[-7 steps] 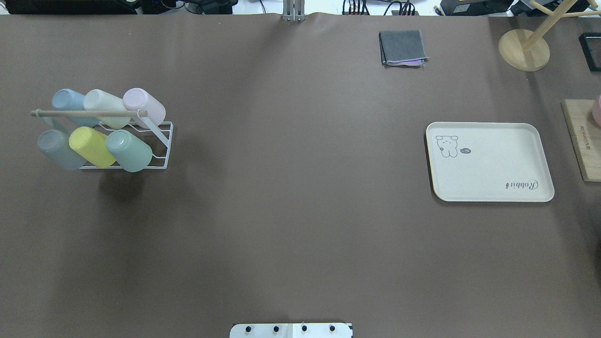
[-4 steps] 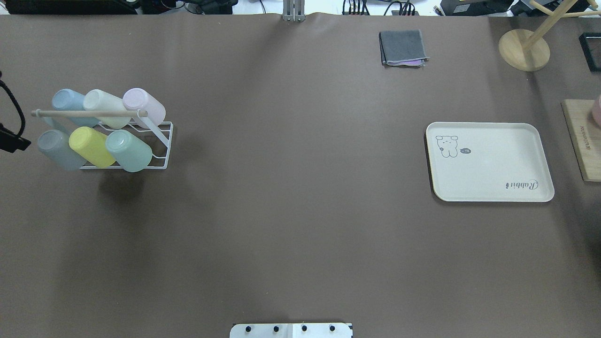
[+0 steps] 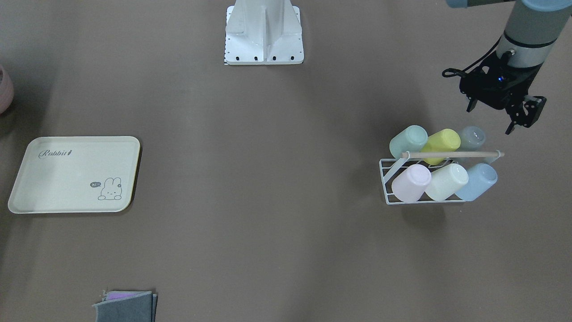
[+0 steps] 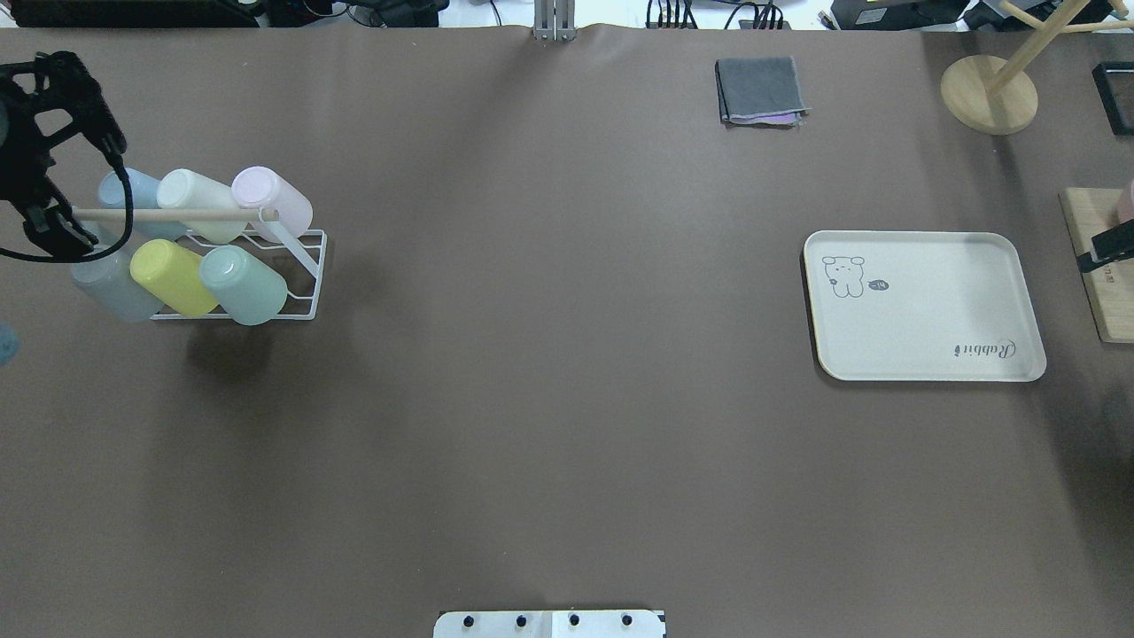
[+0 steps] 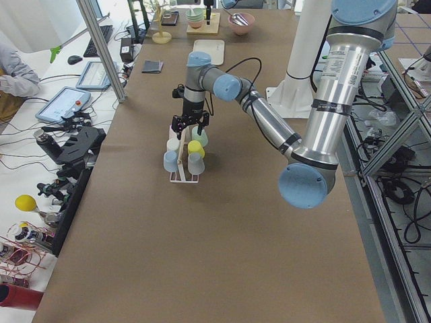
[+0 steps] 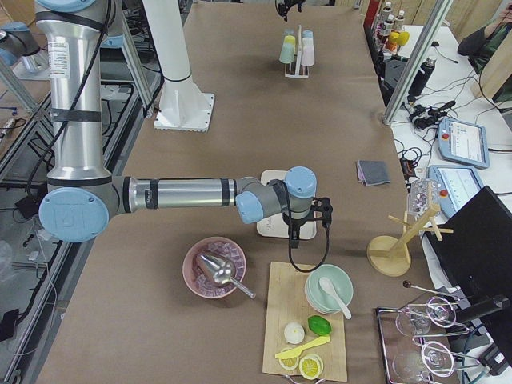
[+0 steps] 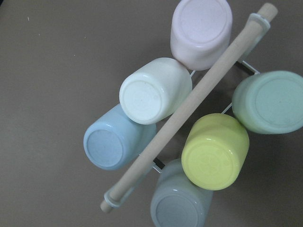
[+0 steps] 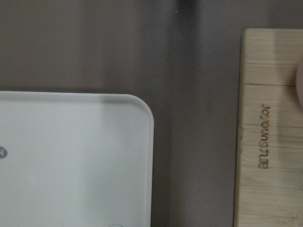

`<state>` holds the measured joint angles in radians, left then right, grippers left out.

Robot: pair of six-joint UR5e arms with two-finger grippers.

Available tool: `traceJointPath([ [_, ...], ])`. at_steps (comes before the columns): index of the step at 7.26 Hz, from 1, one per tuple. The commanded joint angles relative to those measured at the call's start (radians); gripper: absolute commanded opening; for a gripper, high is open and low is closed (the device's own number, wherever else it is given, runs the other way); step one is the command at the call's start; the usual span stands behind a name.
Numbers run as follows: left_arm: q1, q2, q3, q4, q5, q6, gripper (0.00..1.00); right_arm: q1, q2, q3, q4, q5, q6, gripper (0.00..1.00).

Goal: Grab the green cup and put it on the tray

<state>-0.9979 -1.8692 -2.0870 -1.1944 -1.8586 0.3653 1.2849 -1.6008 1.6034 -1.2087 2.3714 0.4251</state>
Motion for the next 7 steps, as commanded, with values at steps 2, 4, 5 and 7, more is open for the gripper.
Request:
traceJointPath([
  [2, 0.12, -0.134, 0.035, 0.195, 0.181, 0.214, 0.99, -0.077, -0.005, -0.029, 0.029, -0.006, 0.012, 0.97],
  [4, 0.256, -0.209, 0.041, 0.36, 0.315, 0.219, 0.99, -0.102, -0.001, -0.127, 0.151, -0.02, 0.014, 0.97],
  [5, 0.33, -0.237, 0.042, 0.415, 0.382, 0.219, 0.99, -0.108, 0.005, -0.137, 0.159, -0.023, 0.015, 0.97],
  [7, 0.37, -0.281, 0.035, 0.531, 0.415, 0.253, 0.99, -0.119, 0.031, -0.143, 0.156, -0.026, 0.02, 0.92],
])
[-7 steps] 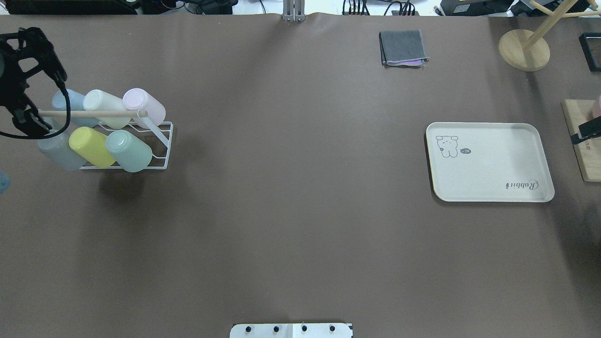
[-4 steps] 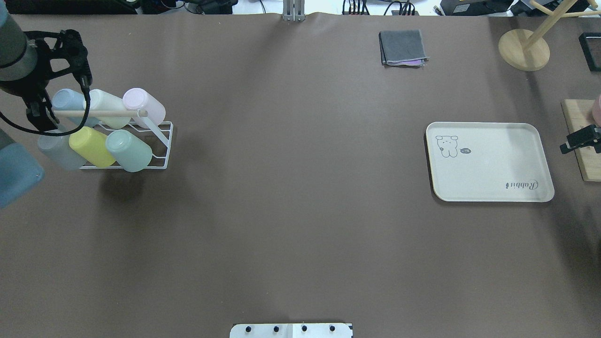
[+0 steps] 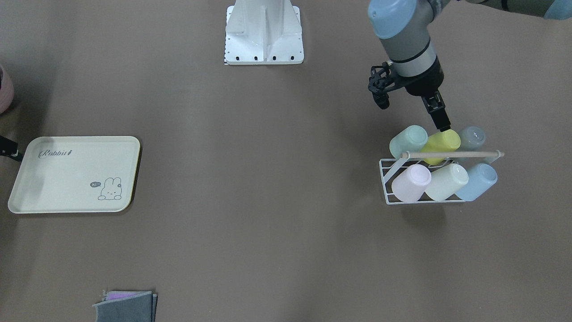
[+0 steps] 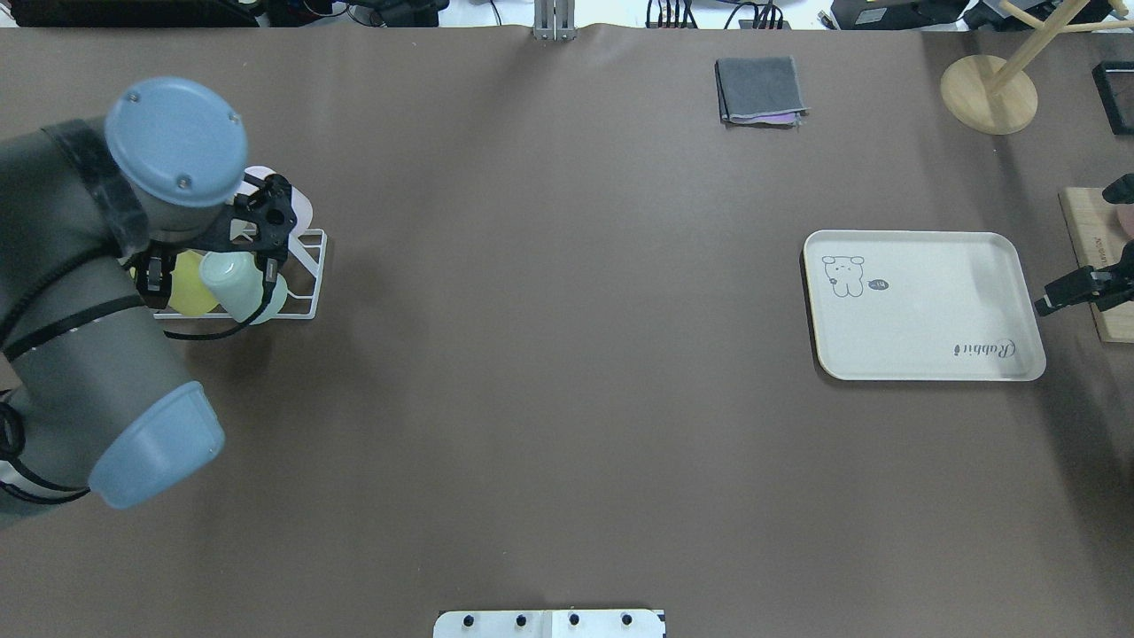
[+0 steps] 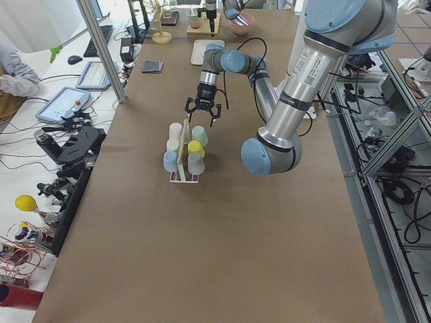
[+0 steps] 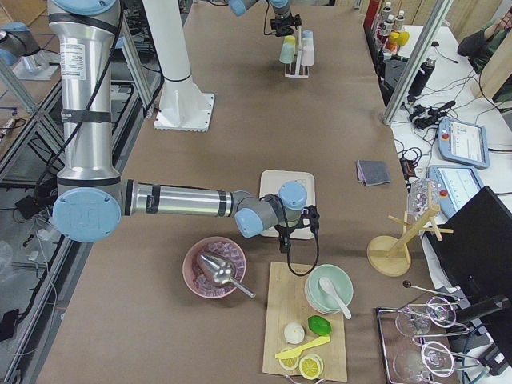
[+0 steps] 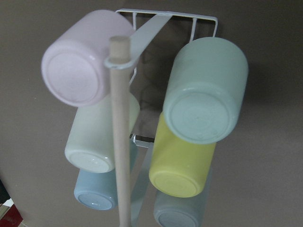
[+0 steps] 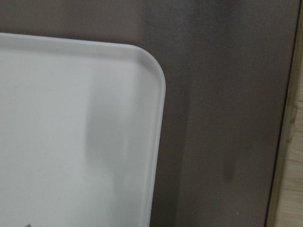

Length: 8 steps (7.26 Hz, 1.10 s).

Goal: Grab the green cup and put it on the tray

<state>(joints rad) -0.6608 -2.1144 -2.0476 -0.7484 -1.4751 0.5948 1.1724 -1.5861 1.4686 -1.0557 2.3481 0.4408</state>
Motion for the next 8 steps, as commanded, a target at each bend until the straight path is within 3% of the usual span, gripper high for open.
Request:
traceJointPath([
  [1, 0.093, -0.05, -0.005, 0.102, 0.112, 0.045, 0.99, -0.01, 0.026, -0.026, 0.003, -0.009, 0.019, 0.91],
  [7, 0.141, -0.055, -0.042, 0.167, 0.133, 0.048, 0.99, -0.039, 0.052, -0.071, 0.003, -0.01, 0.045, 0.76],
  [8, 0.203, -0.053, -0.025, 0.169, 0.222, 0.049, 0.99, -0.042, 0.058, -0.073, 0.003, -0.009, 0.048, 0.73],
])
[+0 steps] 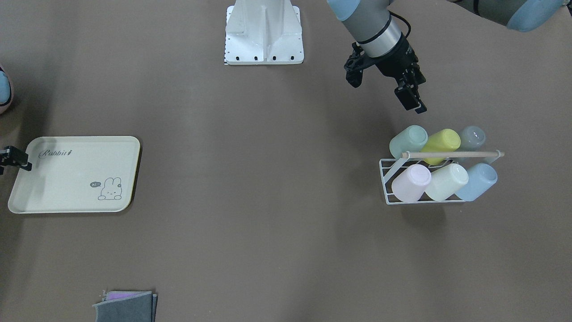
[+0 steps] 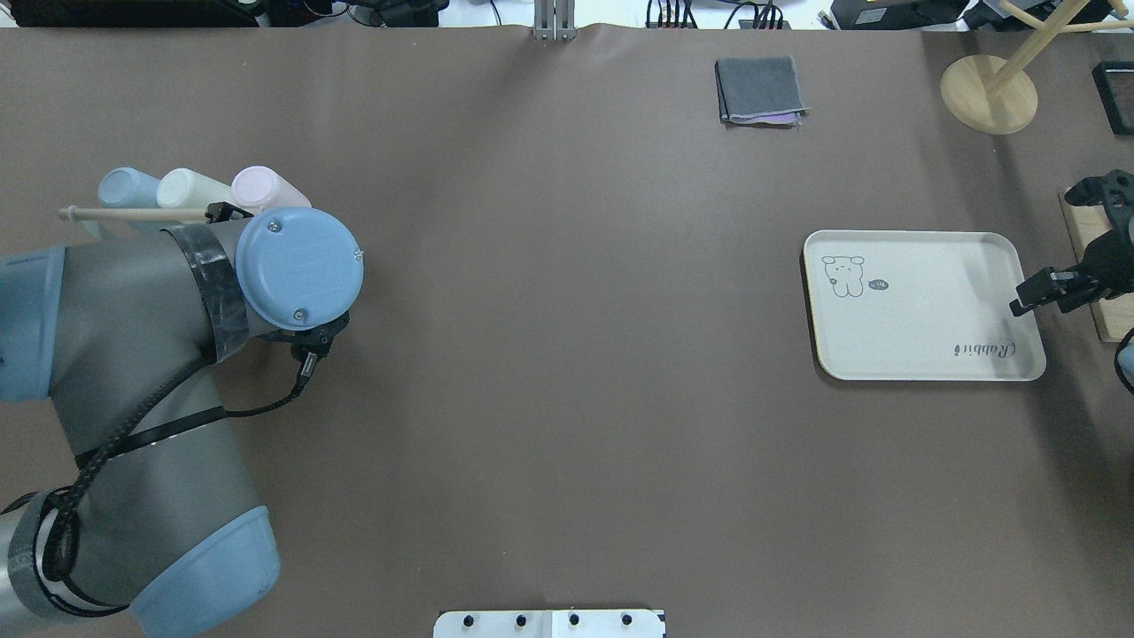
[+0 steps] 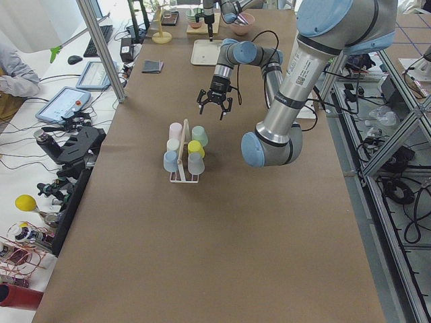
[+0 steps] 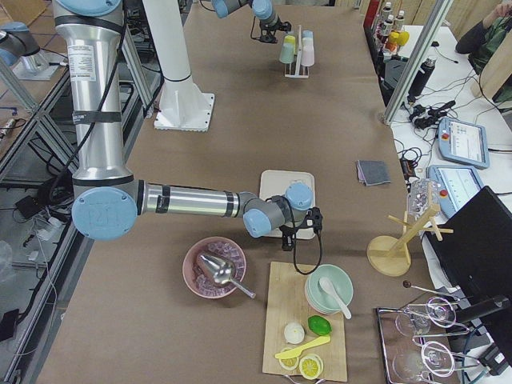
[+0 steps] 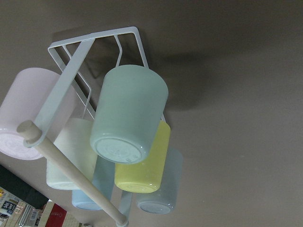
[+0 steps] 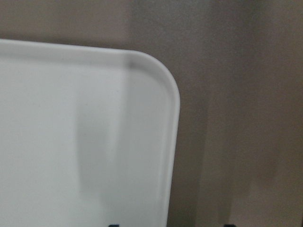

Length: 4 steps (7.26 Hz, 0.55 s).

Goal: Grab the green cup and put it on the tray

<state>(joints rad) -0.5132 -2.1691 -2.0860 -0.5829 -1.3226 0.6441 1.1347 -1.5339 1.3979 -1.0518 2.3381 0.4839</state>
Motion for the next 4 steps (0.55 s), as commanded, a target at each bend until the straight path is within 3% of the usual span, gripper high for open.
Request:
traceJointPath([
  [1, 0.071, -0.018, 0.061, 0.006, 0.109, 0.0, 0.99, -0.006, 0.006, -0.004, -0.001, 0.001, 0.005, 0.69],
  [2, 0.074, -0.027, 0.081, 0.006, 0.118, -0.006, 0.99, -0.006, 0.008, -0.004, -0.001, 0.001, 0.005, 0.63],
  [4, 0.076, -0.043, 0.133, 0.002, 0.14, -0.007, 0.99, -0.006, 0.008, -0.004, -0.001, 0.009, 0.005, 0.37],
])
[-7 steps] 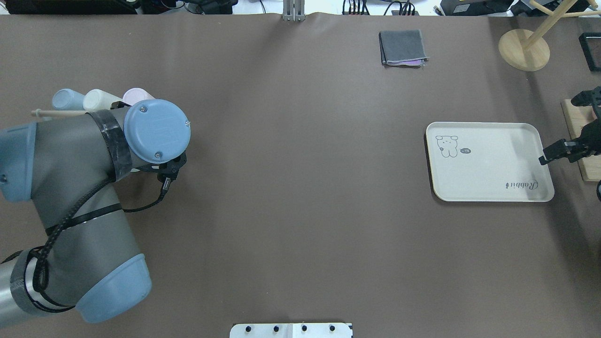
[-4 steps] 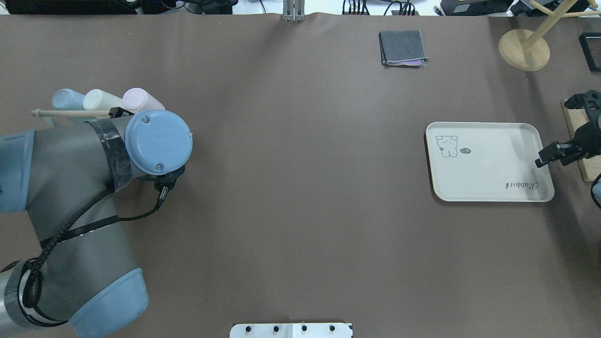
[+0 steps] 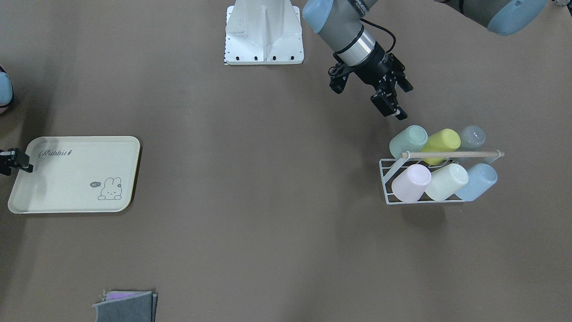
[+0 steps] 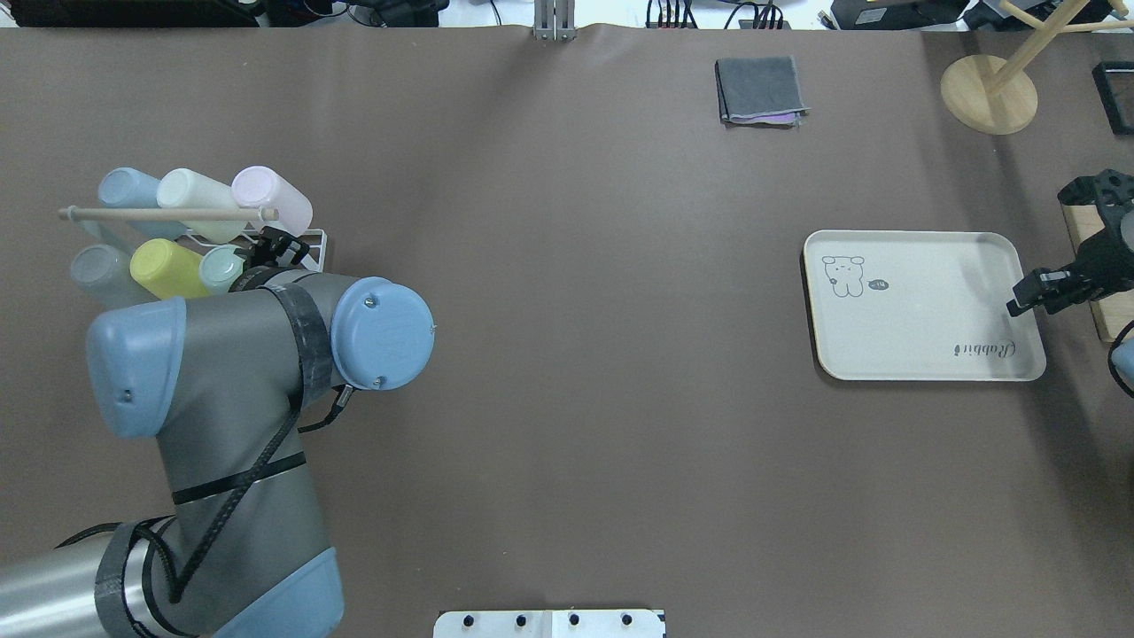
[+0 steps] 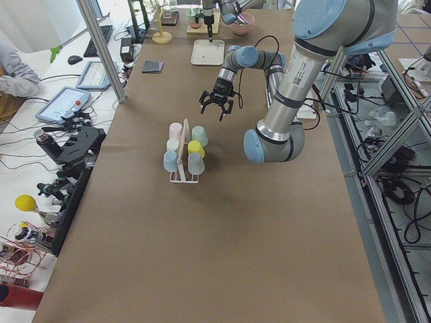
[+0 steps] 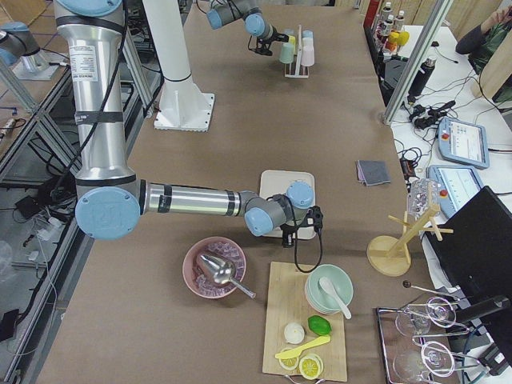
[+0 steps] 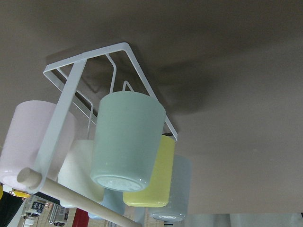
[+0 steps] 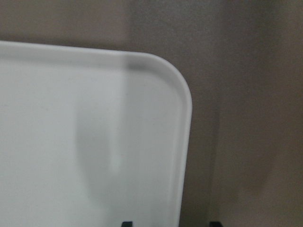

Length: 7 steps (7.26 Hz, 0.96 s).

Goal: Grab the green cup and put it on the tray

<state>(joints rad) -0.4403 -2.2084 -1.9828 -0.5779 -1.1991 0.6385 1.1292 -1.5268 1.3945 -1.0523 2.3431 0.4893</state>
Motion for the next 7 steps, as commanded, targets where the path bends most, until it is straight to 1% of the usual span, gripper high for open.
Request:
traceJointPath([
  [1, 0.005, 0.006, 0.035, -0.003, 0.036, -0.002, 0.99, 0.0, 0.0, 0.0, 0.0, 0.002, 0.0, 0.35],
  [2, 0.027, 0.009, 0.042, 0.0, 0.055, -0.002, 0.99, 0.0, 0.0, 0.0, 0.0, 0.004, 0.0, 0.35],
  [4, 0.064, 0.053, 0.065, -0.013, 0.152, -0.005, 0.99, 0.0, 0.0, 0.0, 0.0, 0.002, 0.0, 0.35],
  [5, 0.095, 0.046, 0.088, -0.013, 0.159, -0.008, 0.99, 0.0, 0.0, 0.0, 0.0, 0.002, -0.001, 0.35],
  [7, 0.1, 0.053, 0.14, -0.013, 0.231, -0.067, 0.99, 0.0, -0.001, -0.002, 0.0, 0.002, -0.001, 0.34],
])
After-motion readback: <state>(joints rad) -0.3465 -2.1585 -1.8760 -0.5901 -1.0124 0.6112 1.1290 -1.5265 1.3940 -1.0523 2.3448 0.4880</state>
